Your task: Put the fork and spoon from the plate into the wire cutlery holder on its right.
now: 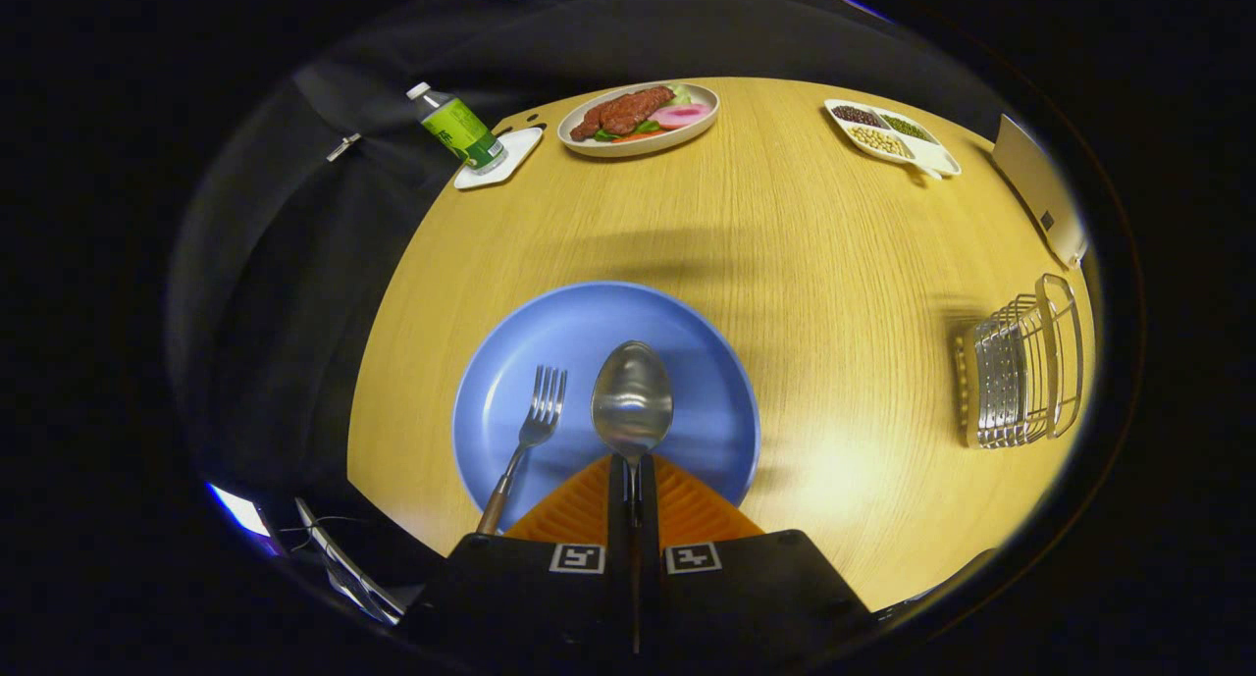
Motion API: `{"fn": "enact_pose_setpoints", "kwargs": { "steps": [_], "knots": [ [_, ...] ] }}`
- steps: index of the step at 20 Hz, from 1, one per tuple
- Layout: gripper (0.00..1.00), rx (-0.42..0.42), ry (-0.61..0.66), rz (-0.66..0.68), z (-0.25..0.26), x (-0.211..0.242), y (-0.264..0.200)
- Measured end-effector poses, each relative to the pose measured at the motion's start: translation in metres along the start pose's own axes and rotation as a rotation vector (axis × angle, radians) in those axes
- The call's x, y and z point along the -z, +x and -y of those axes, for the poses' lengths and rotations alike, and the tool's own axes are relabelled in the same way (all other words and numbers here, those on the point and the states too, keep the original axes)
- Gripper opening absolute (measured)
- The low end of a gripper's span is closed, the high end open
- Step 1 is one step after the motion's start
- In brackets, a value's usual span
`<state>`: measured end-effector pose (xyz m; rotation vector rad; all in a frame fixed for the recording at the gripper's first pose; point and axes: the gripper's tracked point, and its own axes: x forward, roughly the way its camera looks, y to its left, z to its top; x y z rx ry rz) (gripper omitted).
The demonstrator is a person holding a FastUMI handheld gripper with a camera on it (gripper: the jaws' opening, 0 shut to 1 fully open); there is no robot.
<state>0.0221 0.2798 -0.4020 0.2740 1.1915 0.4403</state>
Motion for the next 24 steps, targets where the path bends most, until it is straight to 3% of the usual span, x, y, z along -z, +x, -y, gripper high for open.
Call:
{"fn": "enact_pose_setpoints", "kwargs": {
  "steps": [15, 20, 24],
  "knots": [
    [0.08, -0.13, -0.023, 0.114, -0.007, -0.047, -0.1],
    [0.08, -0.117, -0.011, 0.164, 0.036, -0.067, -0.162],
    [0.08, -0.036, -0.063, 0.15, 0.095, -0.066, -0.203]
  ]
}}
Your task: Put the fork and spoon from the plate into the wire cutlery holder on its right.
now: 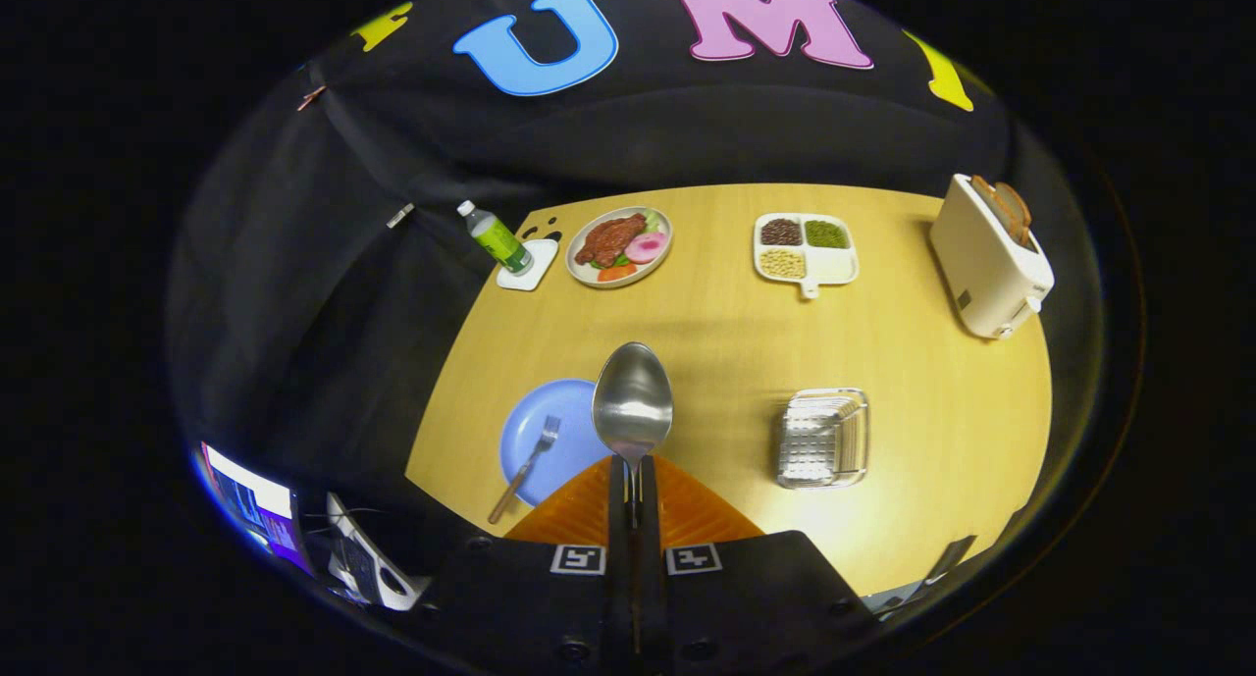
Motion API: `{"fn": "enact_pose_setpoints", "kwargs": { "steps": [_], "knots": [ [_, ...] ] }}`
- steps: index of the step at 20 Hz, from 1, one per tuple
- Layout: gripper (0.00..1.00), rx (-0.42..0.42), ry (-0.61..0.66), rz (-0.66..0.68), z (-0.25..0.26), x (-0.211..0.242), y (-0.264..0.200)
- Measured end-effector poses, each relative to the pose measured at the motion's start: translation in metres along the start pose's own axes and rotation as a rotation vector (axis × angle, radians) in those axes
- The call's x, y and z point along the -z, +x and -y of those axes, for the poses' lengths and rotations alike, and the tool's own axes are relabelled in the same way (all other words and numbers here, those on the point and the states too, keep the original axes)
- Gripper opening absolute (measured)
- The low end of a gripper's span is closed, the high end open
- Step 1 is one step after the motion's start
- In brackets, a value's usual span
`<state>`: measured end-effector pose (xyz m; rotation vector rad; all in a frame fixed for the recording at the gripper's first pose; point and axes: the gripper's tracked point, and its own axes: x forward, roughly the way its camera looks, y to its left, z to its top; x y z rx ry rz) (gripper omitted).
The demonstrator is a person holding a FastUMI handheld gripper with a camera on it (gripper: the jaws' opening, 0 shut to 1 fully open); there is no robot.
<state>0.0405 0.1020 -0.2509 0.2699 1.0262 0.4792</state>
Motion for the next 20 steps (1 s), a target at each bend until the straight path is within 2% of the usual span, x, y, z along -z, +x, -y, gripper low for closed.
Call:
{"fn": "enact_pose_setpoints", "kwargs": {
  "steps": [4, 9, 16, 20],
  "knots": [
    [0.08, 0.062, -0.021, -0.058, 0.049, 0.007, -0.028],
    [0.08, 0.136, -0.042, -0.177, 0.103, 0.022, -0.037],
    [0.08, 0.174, -0.105, -0.395, 0.139, 0.035, -0.015],
    [0.08, 0.168, -0.126, -0.508, 0.145, 0.039, 0.002]
  ]
}}
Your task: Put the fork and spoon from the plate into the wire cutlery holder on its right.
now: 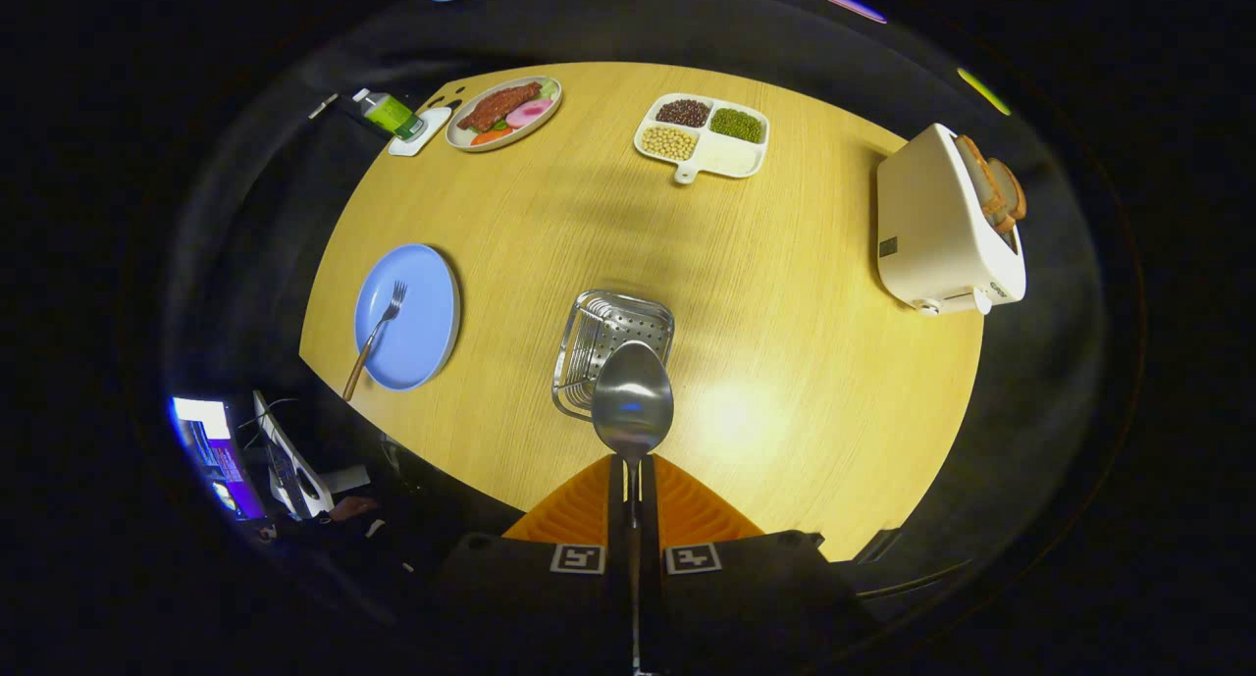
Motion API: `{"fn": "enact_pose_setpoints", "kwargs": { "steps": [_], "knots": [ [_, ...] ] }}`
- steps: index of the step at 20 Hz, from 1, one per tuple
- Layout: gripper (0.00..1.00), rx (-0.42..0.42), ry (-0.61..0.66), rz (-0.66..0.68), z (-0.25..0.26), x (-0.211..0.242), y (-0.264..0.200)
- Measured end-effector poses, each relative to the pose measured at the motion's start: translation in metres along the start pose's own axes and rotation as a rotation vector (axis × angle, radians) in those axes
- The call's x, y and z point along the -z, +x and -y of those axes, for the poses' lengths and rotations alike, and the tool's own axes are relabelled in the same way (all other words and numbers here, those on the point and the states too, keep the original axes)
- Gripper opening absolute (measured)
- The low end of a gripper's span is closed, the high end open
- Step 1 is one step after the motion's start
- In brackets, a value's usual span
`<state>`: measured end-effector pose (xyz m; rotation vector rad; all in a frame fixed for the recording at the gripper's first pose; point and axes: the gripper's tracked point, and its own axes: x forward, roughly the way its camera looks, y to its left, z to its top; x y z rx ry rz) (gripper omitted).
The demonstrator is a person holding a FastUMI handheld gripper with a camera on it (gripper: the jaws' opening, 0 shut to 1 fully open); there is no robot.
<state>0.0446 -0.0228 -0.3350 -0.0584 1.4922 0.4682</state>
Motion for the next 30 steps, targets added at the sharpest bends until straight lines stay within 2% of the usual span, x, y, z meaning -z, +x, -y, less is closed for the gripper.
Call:
{"fn": "enact_pose_setpoints", "kwargs": {
  "steps": [7, 12, 18, 25, 30],
  "knots": [
    [0.08, 0.014, -0.11, -0.188, -0.007, 0.003, 0.02],
    [0.08, 0.076, -0.17, -0.319, -0.005, -0.001, 0.033],
    [0.08, 0.099, -0.229, -0.426, -0.013, -0.002, 0.05],
    [0.14, 0.111, -0.259, -0.44, -0.009, -0.006, 0.058],
    [0.15, 0.095, -0.242, -0.381, -0.006, -0.012, 0.053]
  ]
}}
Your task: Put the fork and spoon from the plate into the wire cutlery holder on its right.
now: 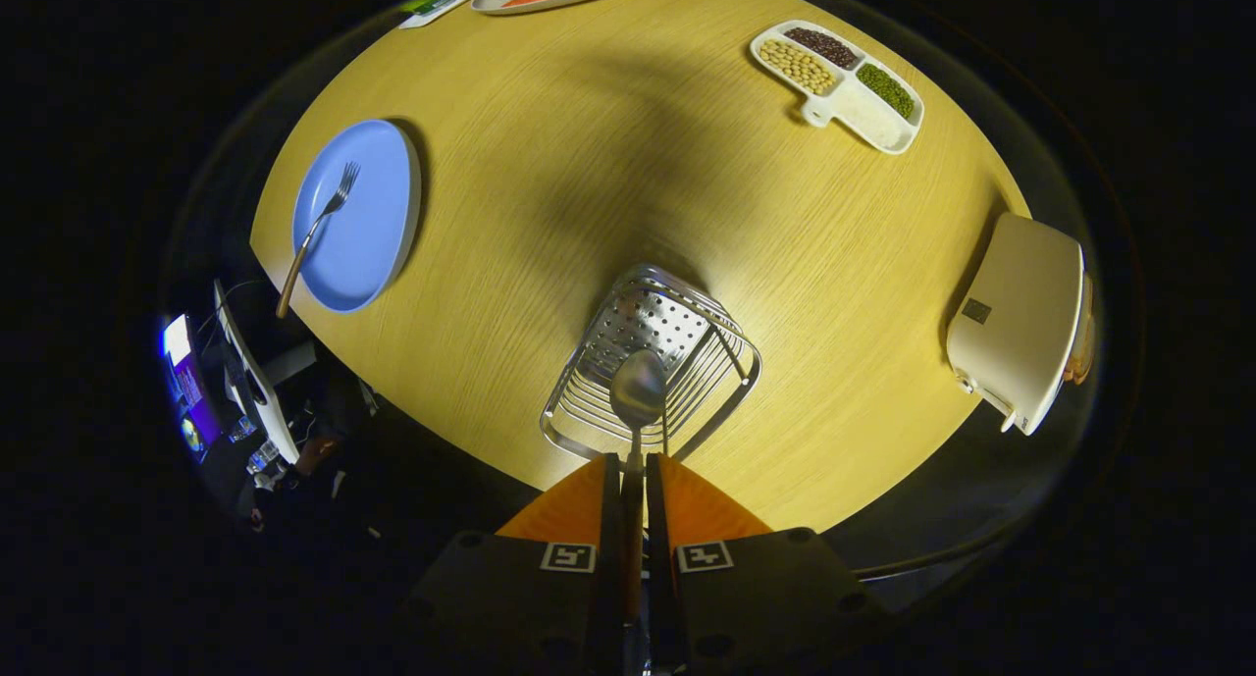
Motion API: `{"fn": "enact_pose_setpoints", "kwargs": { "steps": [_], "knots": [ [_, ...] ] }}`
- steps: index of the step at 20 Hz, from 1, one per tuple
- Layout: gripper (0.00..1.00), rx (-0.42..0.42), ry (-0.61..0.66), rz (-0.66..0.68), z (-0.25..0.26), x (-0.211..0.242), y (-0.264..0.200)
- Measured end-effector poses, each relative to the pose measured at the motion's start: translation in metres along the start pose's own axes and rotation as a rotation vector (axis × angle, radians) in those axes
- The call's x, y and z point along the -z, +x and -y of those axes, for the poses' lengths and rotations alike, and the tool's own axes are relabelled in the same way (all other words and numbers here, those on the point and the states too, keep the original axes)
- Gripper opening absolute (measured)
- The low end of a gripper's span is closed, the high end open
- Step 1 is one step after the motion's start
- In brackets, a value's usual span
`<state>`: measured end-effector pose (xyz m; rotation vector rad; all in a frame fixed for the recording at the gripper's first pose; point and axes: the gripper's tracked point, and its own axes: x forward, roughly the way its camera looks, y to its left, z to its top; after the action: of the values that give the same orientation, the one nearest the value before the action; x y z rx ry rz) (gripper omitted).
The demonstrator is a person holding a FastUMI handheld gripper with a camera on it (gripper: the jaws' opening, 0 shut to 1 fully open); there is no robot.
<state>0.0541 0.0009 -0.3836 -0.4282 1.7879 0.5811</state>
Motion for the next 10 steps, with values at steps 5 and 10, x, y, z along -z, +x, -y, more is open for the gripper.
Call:
{"fn": "enact_pose_setpoints", "kwargs": {
  "steps": [5, 10],
  "knots": [
    [0.24, -0.023, 0.02, 0.115, -0.001, -0.001, -0.013],
    [0.33, -0.051, 0.113, 0.307, -0.001, -0.008, -0.044]
  ]
}}
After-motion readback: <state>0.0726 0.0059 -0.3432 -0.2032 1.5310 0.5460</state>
